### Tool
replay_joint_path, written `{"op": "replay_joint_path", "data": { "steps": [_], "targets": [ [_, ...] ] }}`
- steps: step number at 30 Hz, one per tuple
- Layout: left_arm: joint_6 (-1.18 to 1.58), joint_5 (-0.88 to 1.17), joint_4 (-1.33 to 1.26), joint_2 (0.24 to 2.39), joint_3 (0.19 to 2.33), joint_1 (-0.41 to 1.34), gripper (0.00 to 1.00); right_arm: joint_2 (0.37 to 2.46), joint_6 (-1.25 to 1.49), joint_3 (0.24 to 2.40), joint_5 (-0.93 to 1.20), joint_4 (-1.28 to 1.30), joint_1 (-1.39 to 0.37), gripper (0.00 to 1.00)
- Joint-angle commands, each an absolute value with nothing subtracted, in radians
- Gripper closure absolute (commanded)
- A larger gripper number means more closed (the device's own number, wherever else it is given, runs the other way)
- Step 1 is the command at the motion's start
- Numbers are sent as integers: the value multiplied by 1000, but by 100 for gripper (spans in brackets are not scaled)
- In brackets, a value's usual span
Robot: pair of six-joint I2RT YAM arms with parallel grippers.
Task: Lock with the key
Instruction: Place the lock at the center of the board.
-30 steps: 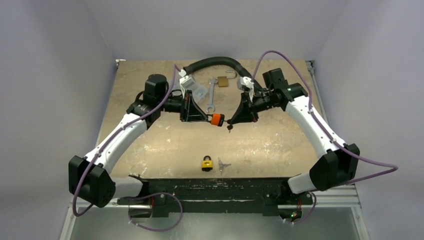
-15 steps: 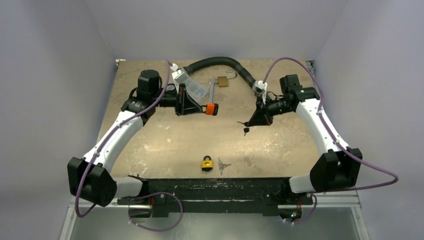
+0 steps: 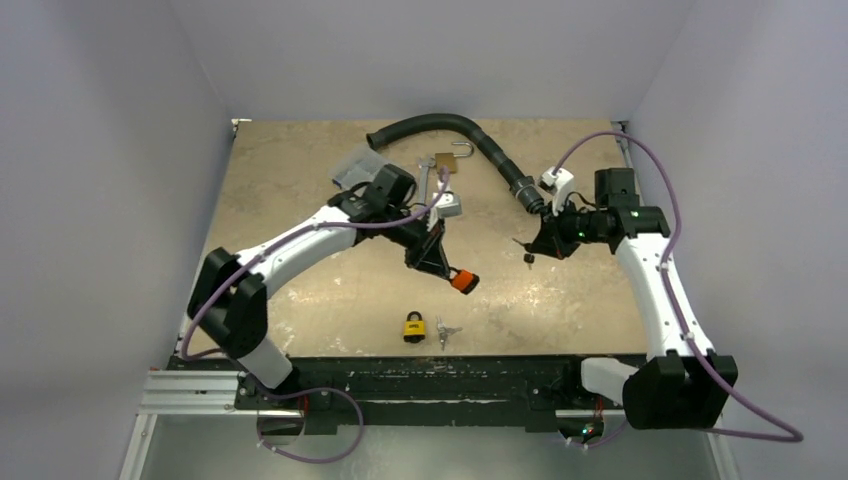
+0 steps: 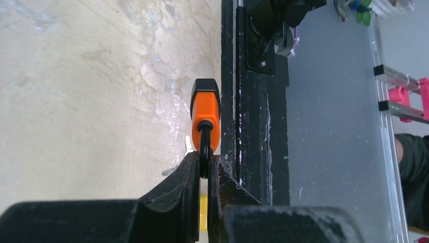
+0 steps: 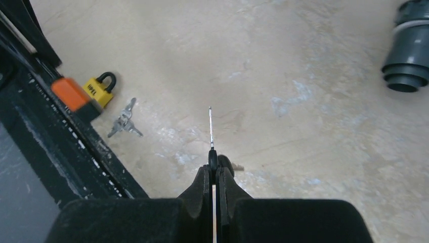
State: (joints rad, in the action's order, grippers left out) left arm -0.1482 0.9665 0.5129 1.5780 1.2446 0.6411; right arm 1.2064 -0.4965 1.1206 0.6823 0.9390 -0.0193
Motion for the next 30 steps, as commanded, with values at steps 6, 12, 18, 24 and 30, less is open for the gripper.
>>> {"op": "replay_joint_path", "data": {
  "steps": [6, 12, 18, 24, 30],
  "targets": [
    [-292, 971, 646, 1815, 1440, 845, 100, 1096, -521, 1103, 608, 941, 89, 100],
    [-363, 997, 760, 1971, 1527, 917, 100, 1104, -576, 1117, 612, 991, 144, 100],
    [-461, 998, 901, 2125, 1644, 934, 100, 1103, -608, 1121, 627, 1015, 164, 100],
    [-506, 948, 987, 2225, 1775, 934, 100, 1110, -626, 1124, 632, 1030, 172, 100],
    [-504, 876, 970, 2265, 1821, 922, 100, 1113, -646, 1124, 634, 1043, 173, 100]
  ]
}}
